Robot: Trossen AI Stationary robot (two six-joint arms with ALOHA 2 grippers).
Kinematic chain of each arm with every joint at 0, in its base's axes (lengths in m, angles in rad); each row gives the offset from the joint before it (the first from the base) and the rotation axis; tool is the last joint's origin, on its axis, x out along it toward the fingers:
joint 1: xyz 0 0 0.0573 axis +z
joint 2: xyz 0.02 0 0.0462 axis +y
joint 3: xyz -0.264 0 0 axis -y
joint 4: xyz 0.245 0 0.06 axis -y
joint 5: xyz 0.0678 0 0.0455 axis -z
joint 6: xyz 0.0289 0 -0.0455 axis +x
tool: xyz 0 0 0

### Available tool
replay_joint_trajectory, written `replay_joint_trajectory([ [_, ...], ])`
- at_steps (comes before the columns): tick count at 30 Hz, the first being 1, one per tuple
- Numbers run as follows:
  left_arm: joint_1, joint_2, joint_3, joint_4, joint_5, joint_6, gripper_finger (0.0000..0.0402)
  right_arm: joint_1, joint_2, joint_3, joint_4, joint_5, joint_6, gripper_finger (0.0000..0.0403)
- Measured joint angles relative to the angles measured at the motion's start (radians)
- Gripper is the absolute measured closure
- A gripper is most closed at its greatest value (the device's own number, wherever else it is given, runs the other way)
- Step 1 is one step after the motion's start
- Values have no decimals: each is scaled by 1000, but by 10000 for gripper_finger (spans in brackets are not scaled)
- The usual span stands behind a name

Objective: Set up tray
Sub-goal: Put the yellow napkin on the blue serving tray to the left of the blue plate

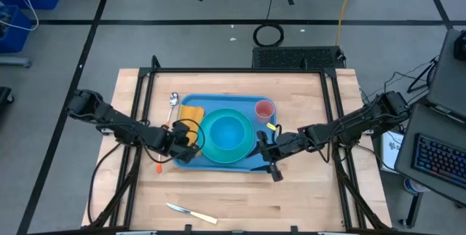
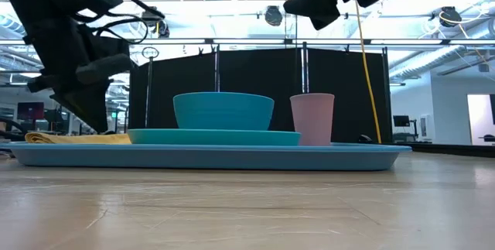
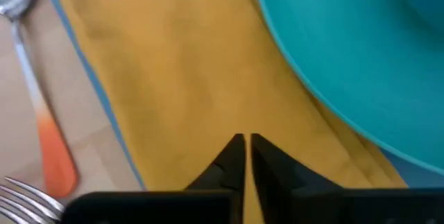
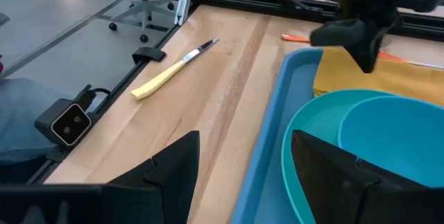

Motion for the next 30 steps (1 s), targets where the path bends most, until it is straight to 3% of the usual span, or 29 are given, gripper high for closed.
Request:
replay_joint_trajectory([
  [16, 29, 19, -2, 89, 95, 30, 400, -1, 0, 0, -2, 4, 7, 187],
  [20, 67, 71, -3, 120, 149, 65, 400, -1, 0, 0, -2, 4, 7, 187],
  [30, 97, 159, 1, 215, 176, 115, 401, -1, 0, 0, -4, 4, 7, 187],
])
